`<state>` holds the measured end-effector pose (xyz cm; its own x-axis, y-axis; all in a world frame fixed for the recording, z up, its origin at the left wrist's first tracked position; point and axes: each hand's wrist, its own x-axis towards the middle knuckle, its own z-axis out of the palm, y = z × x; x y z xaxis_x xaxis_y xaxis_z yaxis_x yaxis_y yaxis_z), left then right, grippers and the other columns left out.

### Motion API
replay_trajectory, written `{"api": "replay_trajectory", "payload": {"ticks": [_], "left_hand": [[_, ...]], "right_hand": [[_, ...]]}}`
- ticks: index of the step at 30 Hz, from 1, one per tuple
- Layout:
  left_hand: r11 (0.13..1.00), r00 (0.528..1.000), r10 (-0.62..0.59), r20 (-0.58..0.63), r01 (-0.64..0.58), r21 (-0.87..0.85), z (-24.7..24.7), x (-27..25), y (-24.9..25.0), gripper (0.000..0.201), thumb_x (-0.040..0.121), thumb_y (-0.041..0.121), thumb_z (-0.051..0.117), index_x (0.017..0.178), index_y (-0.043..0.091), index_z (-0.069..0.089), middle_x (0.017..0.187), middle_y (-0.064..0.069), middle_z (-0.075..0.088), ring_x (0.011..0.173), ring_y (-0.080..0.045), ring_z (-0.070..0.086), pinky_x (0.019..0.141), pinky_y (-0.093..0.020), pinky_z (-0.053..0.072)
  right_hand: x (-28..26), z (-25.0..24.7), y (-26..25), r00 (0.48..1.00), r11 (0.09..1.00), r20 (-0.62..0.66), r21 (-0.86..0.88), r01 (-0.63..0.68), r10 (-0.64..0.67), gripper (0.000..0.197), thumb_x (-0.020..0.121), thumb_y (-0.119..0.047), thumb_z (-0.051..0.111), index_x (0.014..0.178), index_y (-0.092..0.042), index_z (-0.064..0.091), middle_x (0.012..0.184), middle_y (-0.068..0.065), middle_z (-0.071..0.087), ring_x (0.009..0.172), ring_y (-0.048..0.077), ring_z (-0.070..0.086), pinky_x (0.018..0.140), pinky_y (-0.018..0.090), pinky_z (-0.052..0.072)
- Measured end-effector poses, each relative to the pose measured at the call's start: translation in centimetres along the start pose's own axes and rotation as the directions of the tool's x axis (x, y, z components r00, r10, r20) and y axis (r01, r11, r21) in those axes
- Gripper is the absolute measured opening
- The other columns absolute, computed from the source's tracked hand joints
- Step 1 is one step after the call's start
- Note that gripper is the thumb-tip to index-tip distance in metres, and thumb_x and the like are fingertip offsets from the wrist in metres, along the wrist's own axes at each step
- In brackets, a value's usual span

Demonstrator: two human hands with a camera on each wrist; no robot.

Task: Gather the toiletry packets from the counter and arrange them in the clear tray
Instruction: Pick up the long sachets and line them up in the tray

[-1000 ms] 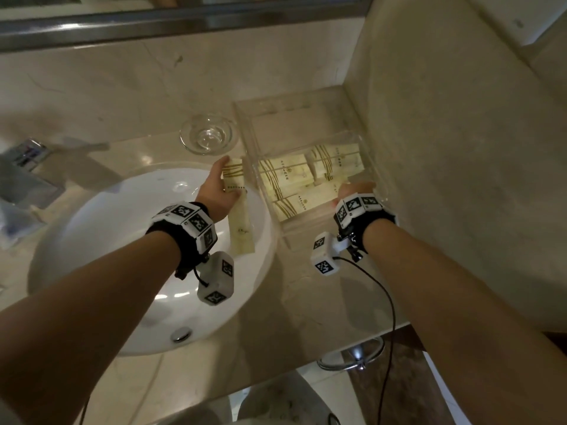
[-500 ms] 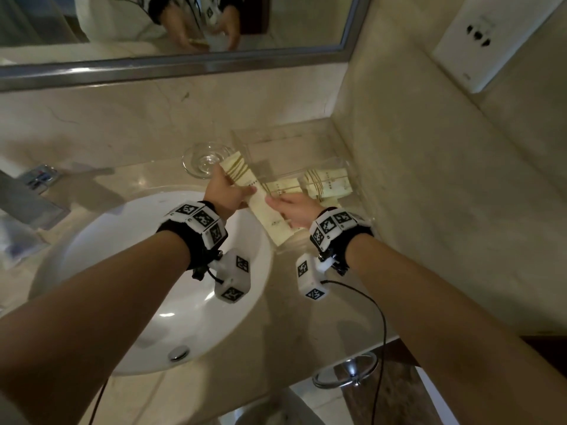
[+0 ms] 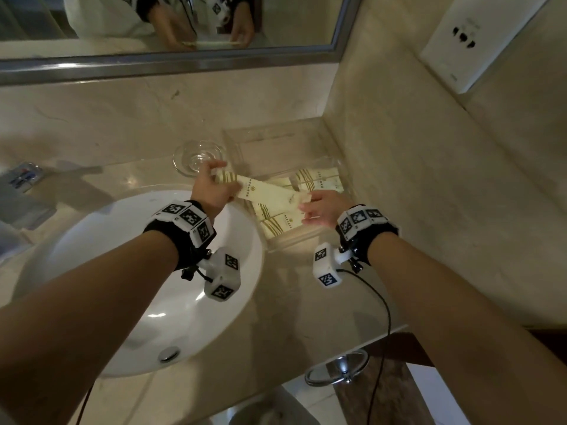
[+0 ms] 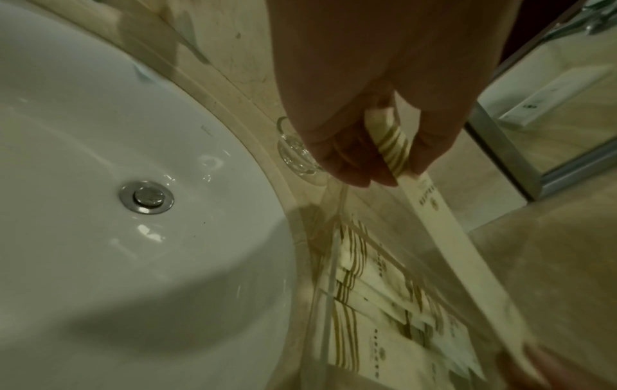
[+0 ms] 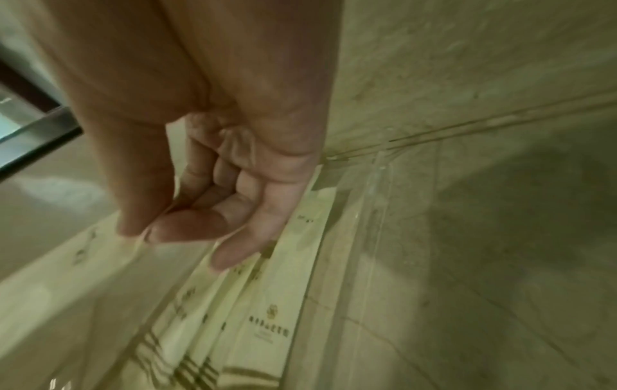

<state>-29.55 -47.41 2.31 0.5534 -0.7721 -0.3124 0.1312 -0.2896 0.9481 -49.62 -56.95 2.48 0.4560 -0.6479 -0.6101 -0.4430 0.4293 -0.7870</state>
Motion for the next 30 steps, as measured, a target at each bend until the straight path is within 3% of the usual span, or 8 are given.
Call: {"api": "replay_trajectory", "payload": {"ticks": [6,10,14,16,19,22,26,30], "left_hand": [[0.971,0.970,-0.153,0.189,0.113,0.209,1.7,-0.1,-1.3,0.025,0.083,-0.007,0.056,0.071,0.015,0.052,0.083,-0.007,0.059,0.067,-0.016,0.057,0.049,-0.016,0.052],[0.940,0.956,-0.213,0.202,0.145,0.309,2.8,0.2,-2.1,0.022,0.083,0.000,0.058,0.071,0.018,0.054,0.086,-0.010,0.059,0.079,-0.024,0.058,0.075,-0.036,0.053],[0.935,0.957,-0.225,0.181,0.160,0.317,2.5,0.4,-2.2,0.020,0.086,0.001,0.054,0.074,0.017,0.052,0.071,-0.003,0.058,0.062,-0.015,0.053,0.060,-0.022,0.042],[0.933,0.960,-0.230,0.158,0.172,0.317,1.9,0.5,-2.4,0.020,0.087,0.002,0.054,0.074,0.017,0.052,0.070,-0.003,0.057,0.061,-0.015,0.053,0.059,-0.022,0.041],[0.923,0.963,-0.246,0.107,0.199,0.328,0.9,0.6,-2.9,0.020,0.088,0.004,0.054,0.074,0.018,0.052,0.070,-0.002,0.057,0.061,-0.014,0.053,0.059,-0.021,0.042],[0.918,0.965,-0.251,0.081,0.211,0.336,-0.2,0.5,-3.2,0.020,0.089,0.005,0.054,0.073,0.018,0.052,0.071,-0.002,0.058,0.061,-0.013,0.054,0.061,-0.021,0.042],[0.926,0.970,-0.238,0.049,0.211,0.314,-2.0,0.5,-2.9,0.021,0.089,0.005,0.054,0.073,0.018,0.052,0.070,-0.002,0.058,0.060,-0.013,0.055,0.060,-0.020,0.042],[0.945,0.975,-0.220,0.042,0.202,0.258,-4.1,0.3,-2.0,0.023,0.089,0.004,0.054,0.070,0.017,0.051,0.068,-0.004,0.057,0.046,-0.007,0.057,0.055,-0.020,0.040]], "right_hand": [[1.2,-1.7,0.4,0.989,0.934,-0.137,0.357,-0.005,0.057,0.010,0.096,-0.002,0.046,0.089,-0.007,0.051,0.100,0.011,0.057,0.079,0.021,0.063,0.066,0.036,0.060],[1.7,-2.3,1.0,0.953,0.961,-0.279,0.275,-0.035,0.115,0.020,0.097,-0.003,0.043,0.116,-0.003,0.050,0.113,0.016,0.055,0.069,0.018,0.062,0.056,0.028,0.059],[2.4,-3.0,2.1,0.913,0.970,-0.377,0.230,-0.073,0.158,0.033,0.097,-0.003,0.043,0.129,0.000,0.048,0.121,0.019,0.059,0.070,0.021,0.064,0.068,0.035,0.060],[3.1,-2.9,2.5,0.878,0.970,-0.436,0.219,-0.107,0.195,0.033,0.096,0.000,0.043,0.128,0.002,0.050,0.126,0.021,0.058,0.090,0.032,0.067,0.076,0.035,0.060],[3.2,-2.3,2.7,0.886,0.986,-0.432,0.053,-0.161,0.168,0.036,0.097,-0.017,0.046,0.128,0.000,0.050,0.131,0.018,0.056,0.103,0.030,0.063,0.073,0.025,0.058],[4.0,-2.4,3.6,0.875,0.937,-0.470,-0.238,-0.255,0.118,0.041,0.096,-0.027,0.046,0.127,0.000,0.051,0.134,0.017,0.054,0.122,0.032,0.053,0.101,0.037,0.047],[2.1,0.7,2.8,0.783,0.757,-0.616,-0.471,-0.452,0.084,0.043,0.098,-0.010,0.036,0.138,0.007,0.036,0.140,0.034,0.036,0.123,0.052,0.043,0.087,0.057,0.048],[-0.5,3.2,0.5,0.844,0.616,-0.530,-0.691,-0.378,-0.077,0.033,0.097,-0.008,0.039,0.122,0.007,0.053,0.124,0.027,0.057,0.114,0.041,0.057,0.086,0.047,0.054]]}}
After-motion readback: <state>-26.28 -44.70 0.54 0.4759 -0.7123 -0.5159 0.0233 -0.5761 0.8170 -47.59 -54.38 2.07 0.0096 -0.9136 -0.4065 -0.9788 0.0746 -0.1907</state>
